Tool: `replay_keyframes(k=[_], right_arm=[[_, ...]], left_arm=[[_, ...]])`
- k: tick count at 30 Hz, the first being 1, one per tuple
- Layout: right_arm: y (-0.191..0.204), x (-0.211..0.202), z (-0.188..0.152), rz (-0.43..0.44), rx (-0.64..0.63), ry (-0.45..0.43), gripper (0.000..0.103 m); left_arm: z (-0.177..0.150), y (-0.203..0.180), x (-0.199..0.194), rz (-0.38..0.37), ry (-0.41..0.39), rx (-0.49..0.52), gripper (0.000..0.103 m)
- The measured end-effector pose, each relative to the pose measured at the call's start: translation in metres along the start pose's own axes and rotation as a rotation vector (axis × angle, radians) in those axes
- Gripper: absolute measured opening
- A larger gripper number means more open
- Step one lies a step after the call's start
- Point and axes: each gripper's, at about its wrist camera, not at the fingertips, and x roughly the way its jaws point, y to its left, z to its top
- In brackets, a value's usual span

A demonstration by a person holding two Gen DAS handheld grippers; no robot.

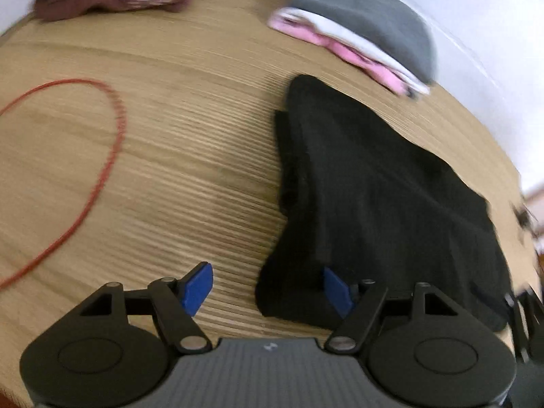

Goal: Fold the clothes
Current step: 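Grasp the folded black sweater again with both grippers, then lift the folded black sweater off the table with both grippers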

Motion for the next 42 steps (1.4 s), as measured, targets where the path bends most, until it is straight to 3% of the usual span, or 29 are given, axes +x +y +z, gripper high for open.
replay_keyframes(k=[3, 5, 7, 9, 13, 15, 17, 21, 22, 24, 28, 30, 31, 33, 34, 35, 37, 40, 42], right_arm=[[-0.016, 0.004, -0.012, -0.113, 0.168, 0.107, 0.083], [-0.027, -0.002, -0.028, -0.205, 0.234, 0.181, 0.083], [-0.025, -0.007, -0.046, -0.257, 0.140, 0.245, 0.083], [-0.023, -0.011, -0.063, -0.275, 0.010, 0.303, 0.083], [-0.037, -0.026, -0.086, -0.228, -0.115, 0.350, 0.083], [-0.047, -0.031, -0.100, -0.225, -0.177, 0.370, 0.083], [-0.050, -0.030, -0.107, -0.215, -0.269, 0.374, 0.083], [-0.053, -0.025, -0.106, -0.132, -0.460, 0.325, 0.083], [-0.051, -0.023, -0.103, -0.116, -0.513, 0.312, 0.083], [-0.048, -0.017, -0.100, -0.098, -0.616, 0.290, 0.083], [-0.041, -0.001, -0.104, -0.135, -0.781, 0.262, 0.083], [-0.043, 0.016, -0.099, -0.154, -0.778, 0.271, 0.082], [-0.043, 0.019, -0.097, -0.158, -0.759, 0.282, 0.071], [-0.037, 0.026, -0.100, -0.163, -0.755, 0.312, 0.054], [-0.034, 0.029, -0.102, -0.168, -0.763, 0.327, 0.036], [-0.029, 0.033, -0.105, -0.175, -0.771, 0.340, 0.023], [-0.020, 0.037, -0.110, -0.207, -0.784, 0.341, 0.021], [-0.022, 0.033, -0.107, -0.196, -0.739, 0.345, 0.019], [-0.032, 0.014, -0.098, -0.128, -0.677, 0.331, 0.018]], left_arm=[[0.002, 0.007, 0.009, -0.133, 0.059, 0.038, 0.074], [0.000, 0.008, 0.015, -0.151, 0.072, 0.051, 0.074], [-0.003, 0.008, 0.017, -0.122, 0.061, 0.102, 0.072], [-0.008, 0.002, 0.013, -0.054, 0.034, 0.223, 0.069], [-0.026, -0.009, -0.006, 0.057, 0.035, 0.583, 0.065], [-0.038, -0.019, -0.010, 0.135, 0.039, 0.794, 0.068], [-0.053, -0.032, 0.000, 0.236, 0.024, 1.043, 0.083], [-0.093, -0.053, 0.026, 0.463, -0.048, 1.608, 0.091], [-0.100, -0.056, 0.031, 0.488, -0.078, 1.699, 0.098], [-0.107, -0.062, 0.043, 0.537, -0.121, 1.841, 0.098], [-0.110, -0.065, 0.062, 0.607, -0.188, 2.006, 0.103], [-0.112, -0.062, 0.068, 0.626, -0.233, 2.078, 0.103], [-0.113, -0.060, 0.070, 0.634, -0.247, 2.103, 0.102], [-0.118, -0.061, 0.073, 0.642, -0.239, 2.133, 0.079], [-0.121, -0.062, 0.079, 0.646, -0.200, 2.135, 0.037], [-0.124, -0.062, 0.083, 0.652, -0.180, 2.138, 0.033], [-0.131, -0.057, 0.086, 0.668, -0.227, 2.131, 0.029], [-0.124, -0.070, 0.067, 0.576, -0.156, 1.997, 0.028], [-0.124, -0.082, 0.043, 0.520, -0.114, 1.934, 0.027]])
